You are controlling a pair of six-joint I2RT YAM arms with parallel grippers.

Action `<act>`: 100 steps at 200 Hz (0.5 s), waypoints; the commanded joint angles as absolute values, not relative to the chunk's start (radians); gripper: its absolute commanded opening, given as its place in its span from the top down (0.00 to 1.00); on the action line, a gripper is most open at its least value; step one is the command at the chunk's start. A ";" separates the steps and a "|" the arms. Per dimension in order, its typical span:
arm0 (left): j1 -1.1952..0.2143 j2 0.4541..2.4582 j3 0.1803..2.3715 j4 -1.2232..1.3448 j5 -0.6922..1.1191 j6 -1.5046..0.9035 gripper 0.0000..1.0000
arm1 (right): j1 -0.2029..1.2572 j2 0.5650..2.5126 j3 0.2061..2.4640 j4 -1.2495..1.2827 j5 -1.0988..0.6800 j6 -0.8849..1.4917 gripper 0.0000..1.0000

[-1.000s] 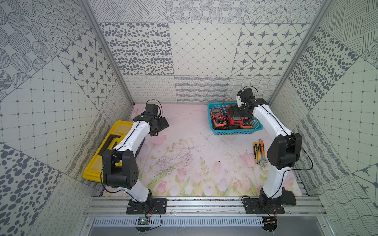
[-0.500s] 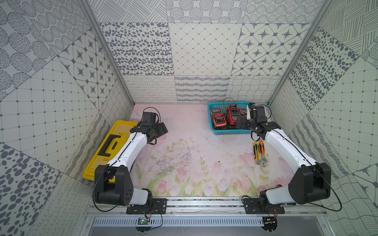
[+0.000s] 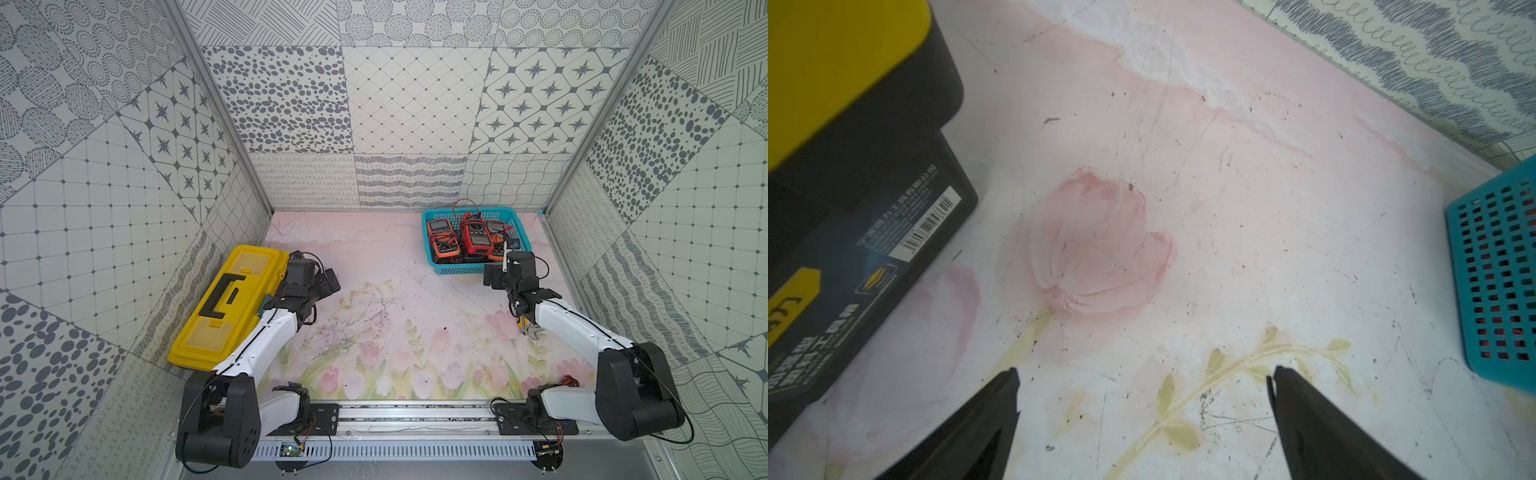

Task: Put the multimeter into the basket
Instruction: Reset both arms

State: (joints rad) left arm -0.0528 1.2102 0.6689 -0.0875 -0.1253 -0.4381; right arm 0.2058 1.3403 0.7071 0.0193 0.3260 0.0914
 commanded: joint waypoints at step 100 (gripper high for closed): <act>-0.074 1.276 0.360 0.732 -0.323 -0.092 0.01 | 0.123 1.454 0.511 0.560 0.247 0.044 0.01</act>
State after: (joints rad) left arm -0.0772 1.2221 0.3836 0.4175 -0.2432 -0.2089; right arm 0.1291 1.4425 0.5064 0.4191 0.2733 0.0696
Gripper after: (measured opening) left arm 0.990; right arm 0.987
